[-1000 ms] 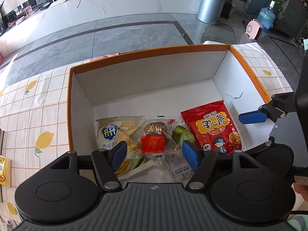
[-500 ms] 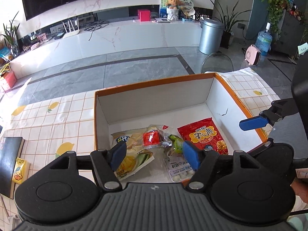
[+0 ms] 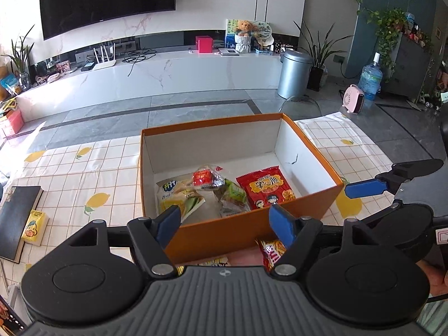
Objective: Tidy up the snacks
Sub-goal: 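Withdraw both tools from the box toward the remaining snacks, then grasp the red-orange Mimi stick-snack bag with the right tool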
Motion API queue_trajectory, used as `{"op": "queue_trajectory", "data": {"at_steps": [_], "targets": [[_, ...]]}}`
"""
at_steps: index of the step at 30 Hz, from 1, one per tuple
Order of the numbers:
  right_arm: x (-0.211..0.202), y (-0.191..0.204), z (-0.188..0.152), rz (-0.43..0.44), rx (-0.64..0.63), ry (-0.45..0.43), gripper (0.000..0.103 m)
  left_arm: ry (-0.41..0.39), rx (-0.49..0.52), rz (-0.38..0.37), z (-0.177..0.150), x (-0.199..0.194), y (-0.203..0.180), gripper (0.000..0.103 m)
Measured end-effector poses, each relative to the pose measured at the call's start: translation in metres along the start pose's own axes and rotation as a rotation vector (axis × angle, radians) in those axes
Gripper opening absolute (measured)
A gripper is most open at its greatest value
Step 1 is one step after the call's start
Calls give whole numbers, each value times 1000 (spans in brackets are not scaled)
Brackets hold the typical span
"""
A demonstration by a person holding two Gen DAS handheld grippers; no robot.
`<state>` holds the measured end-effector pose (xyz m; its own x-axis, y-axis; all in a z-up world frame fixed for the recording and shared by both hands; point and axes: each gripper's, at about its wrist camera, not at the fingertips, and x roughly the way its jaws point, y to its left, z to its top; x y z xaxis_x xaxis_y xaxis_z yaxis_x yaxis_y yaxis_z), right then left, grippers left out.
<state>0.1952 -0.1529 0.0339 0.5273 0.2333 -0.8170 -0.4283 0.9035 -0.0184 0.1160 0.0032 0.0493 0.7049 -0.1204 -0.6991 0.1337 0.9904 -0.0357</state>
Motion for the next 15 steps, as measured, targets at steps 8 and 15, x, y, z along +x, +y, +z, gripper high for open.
{"op": "queue_trajectory", "data": {"at_steps": [8, 15], "targets": [[-20, 2, -53, -18, 69, -105, 88, 17, -18, -42, -37, -4, -2, 85], [-6, 3, -96, -8, 191, -124, 88, 39, -87, -45, -68, 11, 9, 85]]}}
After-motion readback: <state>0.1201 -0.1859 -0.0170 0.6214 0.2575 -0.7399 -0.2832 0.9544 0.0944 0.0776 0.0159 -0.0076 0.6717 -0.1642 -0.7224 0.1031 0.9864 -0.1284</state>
